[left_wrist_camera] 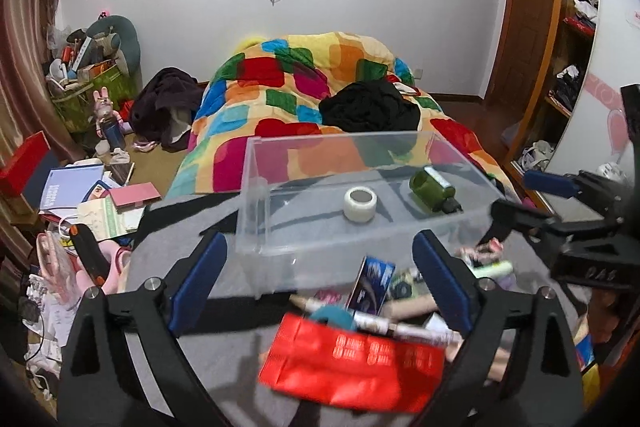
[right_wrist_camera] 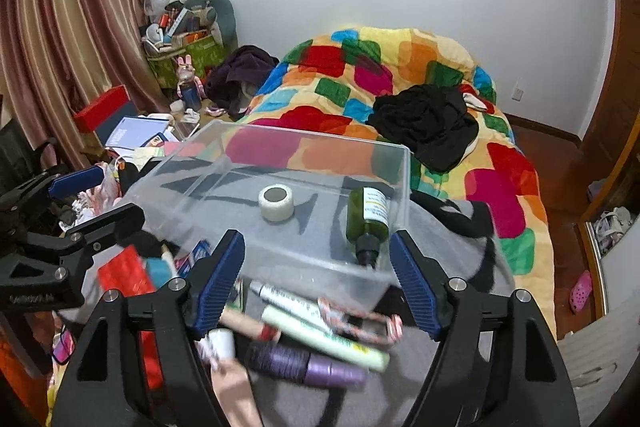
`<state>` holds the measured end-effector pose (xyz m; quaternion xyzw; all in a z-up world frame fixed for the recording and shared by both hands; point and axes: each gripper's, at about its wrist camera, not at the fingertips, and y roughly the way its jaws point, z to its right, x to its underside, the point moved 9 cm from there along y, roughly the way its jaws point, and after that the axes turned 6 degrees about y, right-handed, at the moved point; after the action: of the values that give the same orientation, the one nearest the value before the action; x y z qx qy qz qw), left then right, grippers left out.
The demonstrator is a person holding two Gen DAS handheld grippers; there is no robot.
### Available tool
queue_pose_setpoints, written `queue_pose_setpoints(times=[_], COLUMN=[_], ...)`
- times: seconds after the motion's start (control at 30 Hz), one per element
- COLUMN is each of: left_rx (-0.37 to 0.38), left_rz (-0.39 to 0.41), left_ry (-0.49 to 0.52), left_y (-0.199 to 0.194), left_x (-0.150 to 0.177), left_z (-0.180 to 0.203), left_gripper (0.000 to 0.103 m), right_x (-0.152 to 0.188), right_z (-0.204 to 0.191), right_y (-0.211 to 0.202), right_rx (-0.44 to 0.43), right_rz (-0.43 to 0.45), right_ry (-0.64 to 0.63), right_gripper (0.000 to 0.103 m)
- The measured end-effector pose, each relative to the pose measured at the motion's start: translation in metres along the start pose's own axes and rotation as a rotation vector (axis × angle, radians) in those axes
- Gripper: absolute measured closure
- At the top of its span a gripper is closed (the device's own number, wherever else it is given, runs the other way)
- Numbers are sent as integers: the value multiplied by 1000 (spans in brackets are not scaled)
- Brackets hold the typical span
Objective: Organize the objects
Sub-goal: 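Grasp the red pouch with the left tool while the right tool grasps the beige tube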
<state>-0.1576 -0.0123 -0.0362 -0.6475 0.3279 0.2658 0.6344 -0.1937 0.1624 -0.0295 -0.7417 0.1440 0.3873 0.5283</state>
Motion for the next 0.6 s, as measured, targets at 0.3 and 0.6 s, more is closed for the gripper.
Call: queue_pose_setpoints(times=[0.3, 0.6], left_rx=[19, 115], left_rz=[-98, -193], left_ry=[-40, -133], left_y=[-3, 18], left_x=[60, 98], left_z=[-8, 3], left_gripper=[7, 7], right_x=[54, 117], right_z=[8, -10], right_y=[-17, -9], right_rx=[-20, -83], right_rz=[-61, -185], right_ry=[11, -5], right_gripper=[29, 29])
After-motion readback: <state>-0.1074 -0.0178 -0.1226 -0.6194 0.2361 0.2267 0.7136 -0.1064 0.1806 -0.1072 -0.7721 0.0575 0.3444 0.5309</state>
